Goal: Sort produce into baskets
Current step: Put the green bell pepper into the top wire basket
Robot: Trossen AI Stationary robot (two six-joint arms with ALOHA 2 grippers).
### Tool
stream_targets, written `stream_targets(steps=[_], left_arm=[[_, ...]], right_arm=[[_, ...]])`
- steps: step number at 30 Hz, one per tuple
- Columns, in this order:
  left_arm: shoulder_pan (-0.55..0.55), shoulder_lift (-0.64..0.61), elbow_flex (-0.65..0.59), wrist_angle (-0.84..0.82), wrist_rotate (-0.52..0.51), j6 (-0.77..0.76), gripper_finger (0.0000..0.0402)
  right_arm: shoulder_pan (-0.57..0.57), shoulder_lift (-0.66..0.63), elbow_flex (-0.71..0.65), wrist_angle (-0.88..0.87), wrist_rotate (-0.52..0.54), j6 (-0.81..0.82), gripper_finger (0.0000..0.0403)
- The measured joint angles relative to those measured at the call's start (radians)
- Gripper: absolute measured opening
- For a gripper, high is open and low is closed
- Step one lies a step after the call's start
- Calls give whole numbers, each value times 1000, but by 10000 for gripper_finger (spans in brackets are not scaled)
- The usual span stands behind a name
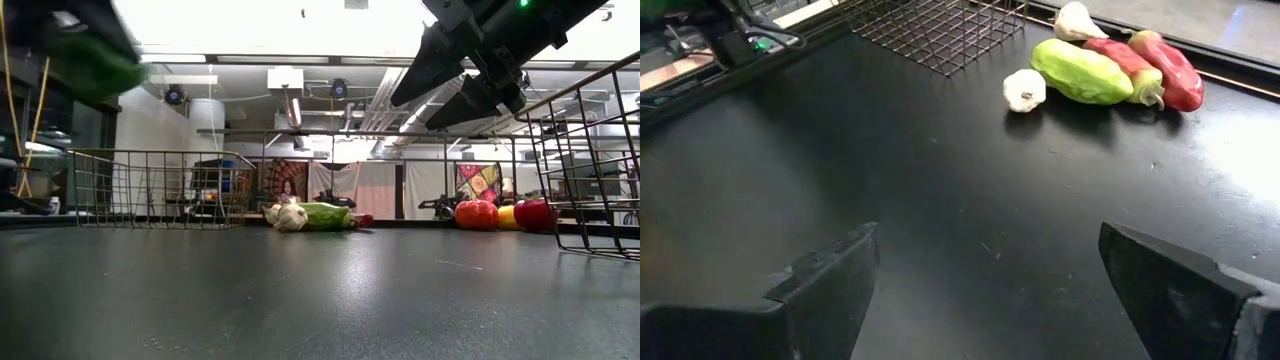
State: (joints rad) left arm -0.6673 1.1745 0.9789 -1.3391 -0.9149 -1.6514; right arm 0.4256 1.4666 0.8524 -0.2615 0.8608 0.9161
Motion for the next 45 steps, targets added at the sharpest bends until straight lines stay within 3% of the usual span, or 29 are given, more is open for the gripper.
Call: stream_targets(steps=[4,9,14,21,25,29,45], left_arm=[[252,-73,5,0,-121,230,314],[571,-143,5,34,-167,451,330],[778,-169,5,194,-99,725,340],[1014,-113,5,501,94,1001,343],[1070,-80,5,579,187,1055,344],[1076,-70,5,594,205,1087,345],[1003,-78,5,593,302,1114,345]], right_arm=[[0,0,0,0,0,0,367],[0,0,0,0,1,0,367],[0,0,0,-1,21,0,367],[0,0,0,-1,25,3,367],[0,0,0,-6,23,1,367],[0,0,0,-19,22,0,367],[56,0,0,-27,-55,-87,367]])
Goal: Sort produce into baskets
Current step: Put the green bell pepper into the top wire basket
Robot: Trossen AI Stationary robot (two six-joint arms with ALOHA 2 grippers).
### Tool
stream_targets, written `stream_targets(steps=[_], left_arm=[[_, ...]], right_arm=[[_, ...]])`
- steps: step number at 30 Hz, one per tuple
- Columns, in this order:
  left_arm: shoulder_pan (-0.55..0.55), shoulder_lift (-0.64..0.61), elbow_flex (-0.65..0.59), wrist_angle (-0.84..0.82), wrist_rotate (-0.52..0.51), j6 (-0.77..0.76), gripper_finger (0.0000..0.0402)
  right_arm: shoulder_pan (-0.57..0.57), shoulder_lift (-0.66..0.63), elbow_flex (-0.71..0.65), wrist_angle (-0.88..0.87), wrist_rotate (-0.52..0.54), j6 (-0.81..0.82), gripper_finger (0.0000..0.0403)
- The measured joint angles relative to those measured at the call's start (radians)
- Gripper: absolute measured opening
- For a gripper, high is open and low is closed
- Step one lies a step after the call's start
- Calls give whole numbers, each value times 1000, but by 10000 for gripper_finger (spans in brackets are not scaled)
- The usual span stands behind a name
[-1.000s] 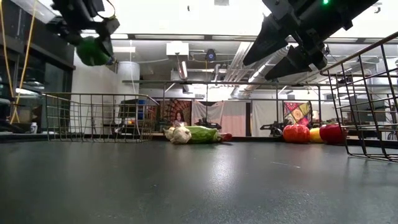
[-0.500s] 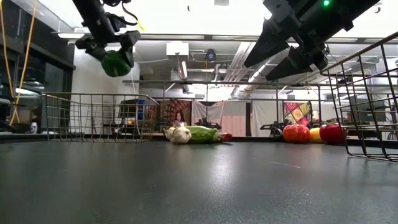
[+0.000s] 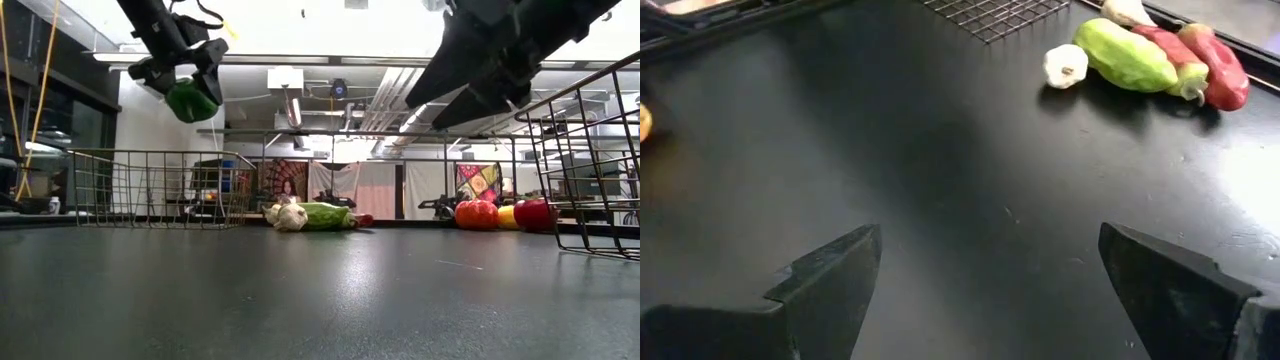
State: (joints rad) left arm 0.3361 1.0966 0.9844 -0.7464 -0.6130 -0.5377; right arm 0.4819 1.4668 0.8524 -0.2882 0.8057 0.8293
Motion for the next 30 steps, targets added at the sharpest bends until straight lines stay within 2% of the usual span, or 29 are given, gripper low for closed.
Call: stream_targets(steps=[8,18,24,30], left_arm=[[-10,0,0,0,-7,17,345],[11,6,-12,-1,-187,40,345],[131,62,-52,93,-44,79,347],[222,158,-56,187,-4,158,373]], right_arm=[[12,0,0,0,5,1,367],[9,0,0,0,6,0,367],[9,0,0,0,7,1,367],[9,0,0,0,18,0,367]])
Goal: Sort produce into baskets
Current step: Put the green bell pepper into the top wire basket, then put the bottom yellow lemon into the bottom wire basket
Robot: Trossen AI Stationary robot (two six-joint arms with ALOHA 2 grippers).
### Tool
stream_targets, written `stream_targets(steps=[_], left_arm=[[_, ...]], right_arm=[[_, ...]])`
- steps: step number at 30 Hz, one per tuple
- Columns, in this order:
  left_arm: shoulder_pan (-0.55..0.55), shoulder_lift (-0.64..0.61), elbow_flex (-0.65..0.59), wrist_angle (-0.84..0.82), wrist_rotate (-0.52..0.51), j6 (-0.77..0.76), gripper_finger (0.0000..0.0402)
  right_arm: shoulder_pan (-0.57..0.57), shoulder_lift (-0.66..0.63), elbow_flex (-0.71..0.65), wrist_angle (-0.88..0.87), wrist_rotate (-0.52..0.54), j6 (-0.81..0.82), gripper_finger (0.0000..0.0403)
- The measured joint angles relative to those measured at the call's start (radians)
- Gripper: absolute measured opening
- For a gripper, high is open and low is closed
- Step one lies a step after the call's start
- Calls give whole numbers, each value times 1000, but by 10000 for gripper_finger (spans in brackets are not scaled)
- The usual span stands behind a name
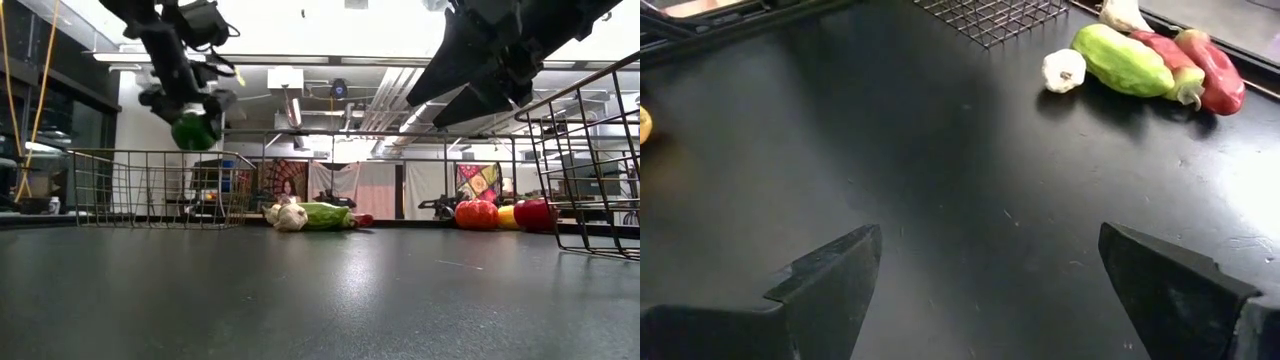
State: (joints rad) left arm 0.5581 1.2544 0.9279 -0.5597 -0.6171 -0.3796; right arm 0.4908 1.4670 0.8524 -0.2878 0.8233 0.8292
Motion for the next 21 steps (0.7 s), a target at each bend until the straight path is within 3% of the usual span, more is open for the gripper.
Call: stream_targets(steps=[8,14,19,21], left_arm=[[32,24,0,62,115,40,399],[13,-16,1,52,212,-28,400],[-30,-55,1,41,234,-66,400],[-49,-68,1,13,315,-109,400]], right_arm=[[0,0,0,0,37,0,367],[0,0,0,4,51,2,367],[0,0,0,23,60,3,367],[0,0,0,23,59,3,367]])
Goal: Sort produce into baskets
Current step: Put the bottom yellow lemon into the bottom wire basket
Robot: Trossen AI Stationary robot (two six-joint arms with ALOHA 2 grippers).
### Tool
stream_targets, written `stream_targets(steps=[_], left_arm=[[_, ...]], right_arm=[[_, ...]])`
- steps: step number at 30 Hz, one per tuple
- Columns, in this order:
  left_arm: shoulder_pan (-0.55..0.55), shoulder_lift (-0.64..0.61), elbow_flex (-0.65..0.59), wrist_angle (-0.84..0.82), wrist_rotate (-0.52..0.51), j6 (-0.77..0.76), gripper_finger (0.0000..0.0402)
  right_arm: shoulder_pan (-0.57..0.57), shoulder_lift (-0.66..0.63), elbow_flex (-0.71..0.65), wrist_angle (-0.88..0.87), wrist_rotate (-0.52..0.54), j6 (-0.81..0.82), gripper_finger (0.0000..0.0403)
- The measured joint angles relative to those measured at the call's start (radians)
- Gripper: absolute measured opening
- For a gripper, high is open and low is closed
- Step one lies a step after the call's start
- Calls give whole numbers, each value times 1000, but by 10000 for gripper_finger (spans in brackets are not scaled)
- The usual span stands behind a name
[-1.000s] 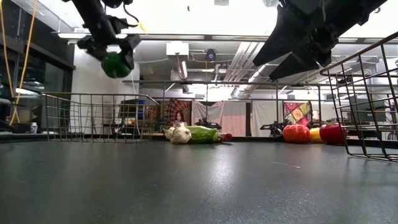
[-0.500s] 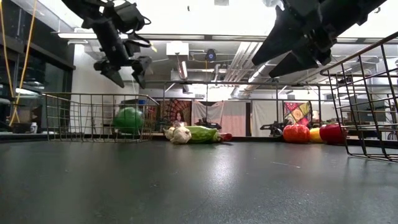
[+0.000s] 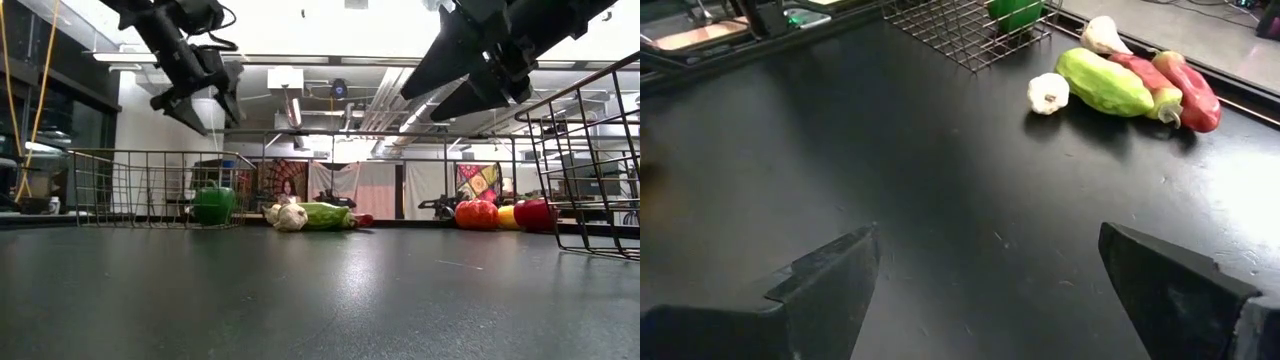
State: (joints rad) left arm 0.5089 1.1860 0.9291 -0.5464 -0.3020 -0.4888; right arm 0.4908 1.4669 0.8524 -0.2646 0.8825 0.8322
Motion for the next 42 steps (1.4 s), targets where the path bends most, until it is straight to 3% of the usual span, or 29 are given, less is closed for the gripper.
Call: stream_targets(steps=[4,6,8,11,16,20,23,26,30,36,42], left_arm=[[-61,-32,0,-57,340,-25,400],[-149,-54,0,-90,416,-41,400],[-273,-68,0,-121,422,-70,400],[-505,-73,0,-137,364,-150,400],[-915,-33,0,-134,150,-343,400],[-1213,61,0,-117,5,-546,400],[-1361,158,0,-108,-69,-714,400],[-1429,252,0,-125,-76,-903,400],[-1430,336,23,-230,-10,-1113,400],[-1419,393,124,-468,1,-1174,400],[-1428,457,225,-455,4,-1186,400]], right_arm=[[0,0,0,0,1,-2,367],[0,0,0,0,4,-2,367],[0,0,0,0,4,-2,367],[0,0,0,0,4,-3,367],[0,0,0,0,4,4,367],[0,0,0,0,-1,5,367],[0,0,0,2,-1,8,367],[0,0,0,4,-1,23,367],[0,0,0,4,-2,23,367],[0,0,0,4,-2,23,367],[0,0,0,3,-2,22,367]])
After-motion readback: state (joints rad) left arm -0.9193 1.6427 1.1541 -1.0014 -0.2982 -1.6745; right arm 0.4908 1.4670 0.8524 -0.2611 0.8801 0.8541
